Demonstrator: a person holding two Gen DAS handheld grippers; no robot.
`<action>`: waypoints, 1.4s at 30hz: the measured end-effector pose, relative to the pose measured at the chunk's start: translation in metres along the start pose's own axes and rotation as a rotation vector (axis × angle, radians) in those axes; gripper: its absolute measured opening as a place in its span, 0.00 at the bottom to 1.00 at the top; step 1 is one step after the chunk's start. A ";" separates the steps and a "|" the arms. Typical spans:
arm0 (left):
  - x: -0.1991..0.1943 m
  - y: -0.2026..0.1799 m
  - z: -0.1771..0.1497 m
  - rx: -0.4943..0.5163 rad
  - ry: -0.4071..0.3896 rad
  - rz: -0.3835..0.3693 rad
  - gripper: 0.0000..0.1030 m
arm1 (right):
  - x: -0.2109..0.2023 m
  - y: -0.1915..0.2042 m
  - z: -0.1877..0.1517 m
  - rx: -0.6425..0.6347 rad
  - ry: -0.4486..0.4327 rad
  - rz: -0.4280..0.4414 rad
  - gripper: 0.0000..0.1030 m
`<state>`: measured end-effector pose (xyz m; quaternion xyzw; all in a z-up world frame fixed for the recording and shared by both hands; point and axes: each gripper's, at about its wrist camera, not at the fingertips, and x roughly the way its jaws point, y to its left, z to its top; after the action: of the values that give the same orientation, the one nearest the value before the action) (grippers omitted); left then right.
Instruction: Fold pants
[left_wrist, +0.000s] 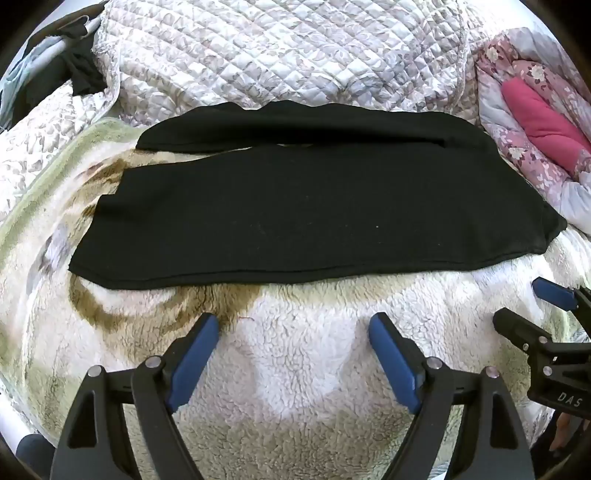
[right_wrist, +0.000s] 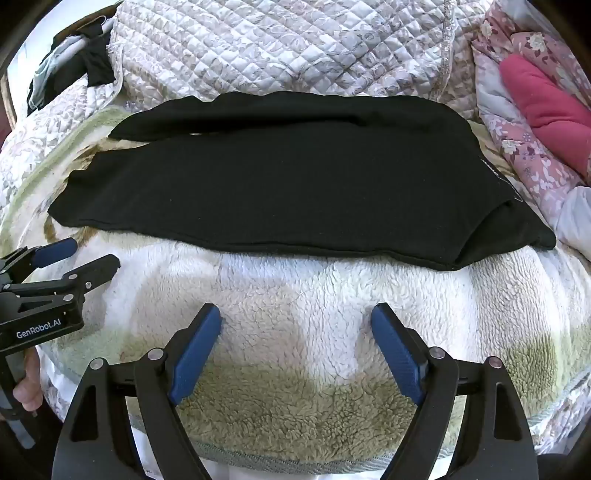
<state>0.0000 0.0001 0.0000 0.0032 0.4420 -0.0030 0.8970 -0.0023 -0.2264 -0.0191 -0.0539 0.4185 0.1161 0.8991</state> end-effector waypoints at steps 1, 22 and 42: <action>0.000 0.000 0.000 -0.001 -0.003 -0.002 0.84 | 0.000 0.000 0.000 0.004 -0.002 0.003 0.81; 0.002 -0.004 0.005 0.009 0.007 0.008 0.86 | -0.001 -0.001 0.000 -0.003 0.004 -0.005 0.81; 0.005 -0.002 0.002 0.004 0.018 -0.005 0.86 | 0.002 0.000 0.003 -0.012 0.026 -0.002 0.81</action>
<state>0.0047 -0.0024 -0.0033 0.0037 0.4503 -0.0061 0.8928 0.0013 -0.2256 -0.0190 -0.0615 0.4293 0.1169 0.8935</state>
